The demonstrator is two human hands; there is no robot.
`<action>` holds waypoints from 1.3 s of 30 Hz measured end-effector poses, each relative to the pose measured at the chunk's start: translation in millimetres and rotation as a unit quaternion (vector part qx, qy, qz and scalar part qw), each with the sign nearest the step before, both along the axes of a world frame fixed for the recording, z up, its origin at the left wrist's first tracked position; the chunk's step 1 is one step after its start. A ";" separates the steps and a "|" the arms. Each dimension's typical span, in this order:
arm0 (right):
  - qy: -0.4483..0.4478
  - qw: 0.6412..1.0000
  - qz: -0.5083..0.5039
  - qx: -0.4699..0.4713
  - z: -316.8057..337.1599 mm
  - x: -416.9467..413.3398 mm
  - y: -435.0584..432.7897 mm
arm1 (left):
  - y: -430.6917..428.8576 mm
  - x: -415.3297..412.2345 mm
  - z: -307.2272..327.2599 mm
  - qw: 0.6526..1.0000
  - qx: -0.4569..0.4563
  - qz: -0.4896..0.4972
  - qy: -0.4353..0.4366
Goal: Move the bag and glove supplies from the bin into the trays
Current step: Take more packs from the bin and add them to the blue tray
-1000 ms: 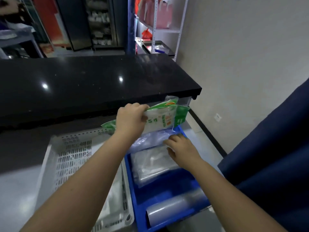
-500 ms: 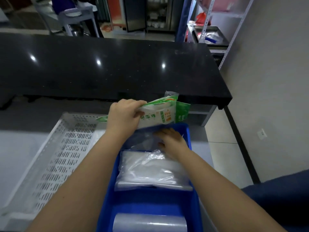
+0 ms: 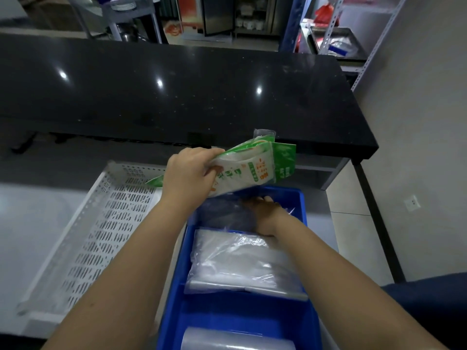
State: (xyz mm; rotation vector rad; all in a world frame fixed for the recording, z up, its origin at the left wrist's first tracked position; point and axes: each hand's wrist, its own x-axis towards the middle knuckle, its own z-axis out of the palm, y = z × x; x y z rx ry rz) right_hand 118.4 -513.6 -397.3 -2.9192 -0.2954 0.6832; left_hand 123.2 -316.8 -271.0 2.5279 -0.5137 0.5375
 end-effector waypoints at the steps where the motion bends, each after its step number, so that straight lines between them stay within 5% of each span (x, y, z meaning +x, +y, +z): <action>1: 0.016 1.000 0.004 0.002 -0.5 2.1 1.2 | 1.0 0.4 1.1 1.000 -0.001 -0.002 0.003; 11: 0.099 0.992 -0.055 0.062 -3.8 0.2 5.5 | 16.4 -5.7 8.0 1.000 -0.018 0.004 0.009; 19: -0.084 0.995 0.004 -0.049 36.8 -7.6 6.9 | 28.2 -6.6 21.1 0.999 -0.028 0.011 0.014; 24: -0.323 0.944 0.047 0.053 80.3 -60.0 -1.6 | 11.0 -3.0 33.7 0.999 -0.014 -0.023 0.018; 39: -0.338 0.937 -0.074 0.042 81.2 -127.2 -25.2 | -51.2 12.7 -36.0 0.960 0.054 -0.115 0.248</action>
